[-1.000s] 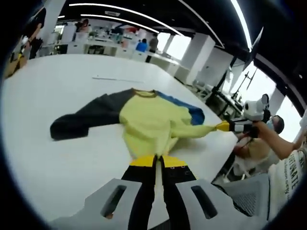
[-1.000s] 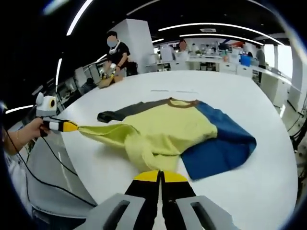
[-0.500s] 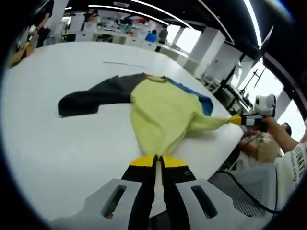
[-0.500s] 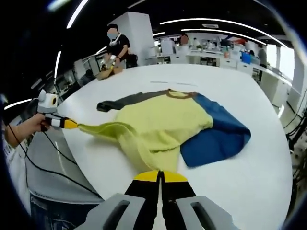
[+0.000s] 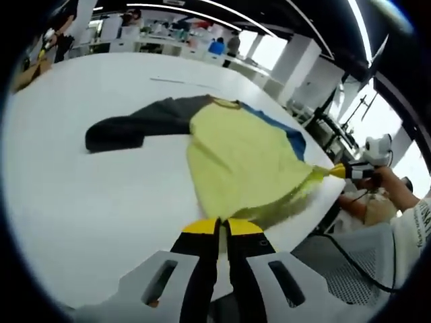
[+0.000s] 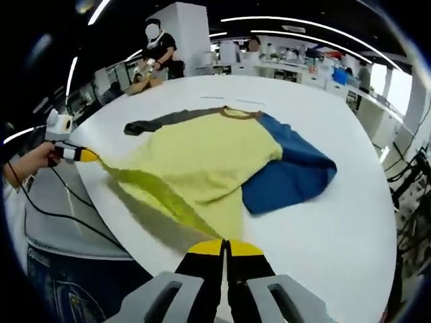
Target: Fold the garment on the visible template until the final outline fits inside the template.
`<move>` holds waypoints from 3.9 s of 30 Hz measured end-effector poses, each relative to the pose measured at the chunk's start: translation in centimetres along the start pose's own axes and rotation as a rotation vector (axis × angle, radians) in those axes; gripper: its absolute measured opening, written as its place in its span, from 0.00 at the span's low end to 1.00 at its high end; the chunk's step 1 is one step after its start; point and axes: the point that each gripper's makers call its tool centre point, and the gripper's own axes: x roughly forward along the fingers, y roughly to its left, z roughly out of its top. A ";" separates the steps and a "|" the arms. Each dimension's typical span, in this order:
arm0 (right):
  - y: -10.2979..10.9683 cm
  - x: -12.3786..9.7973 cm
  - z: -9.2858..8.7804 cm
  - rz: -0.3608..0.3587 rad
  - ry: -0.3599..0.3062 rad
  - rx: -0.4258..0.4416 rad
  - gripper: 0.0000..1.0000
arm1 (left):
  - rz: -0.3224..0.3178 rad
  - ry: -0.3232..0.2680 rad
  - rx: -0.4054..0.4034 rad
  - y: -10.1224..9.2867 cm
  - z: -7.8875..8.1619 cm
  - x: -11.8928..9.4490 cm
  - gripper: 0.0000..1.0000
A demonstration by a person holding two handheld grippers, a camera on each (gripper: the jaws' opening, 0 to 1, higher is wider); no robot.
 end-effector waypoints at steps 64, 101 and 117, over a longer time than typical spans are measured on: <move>-1.2 -0.4 -3.8 0.003 0.034 0.208 0.28 | 0.019 0.009 0.043 0.0 -1.9 -0.3 0.22; -13.8 3.5 6.8 -0.143 -0.293 0.297 0.46 | 0.000 -0.269 0.185 -1.2 4.7 -1.4 0.99; -16.9 7.5 6.0 -0.197 -0.238 0.377 0.22 | 0.049 -0.273 0.216 -0.7 5.2 -1.5 0.96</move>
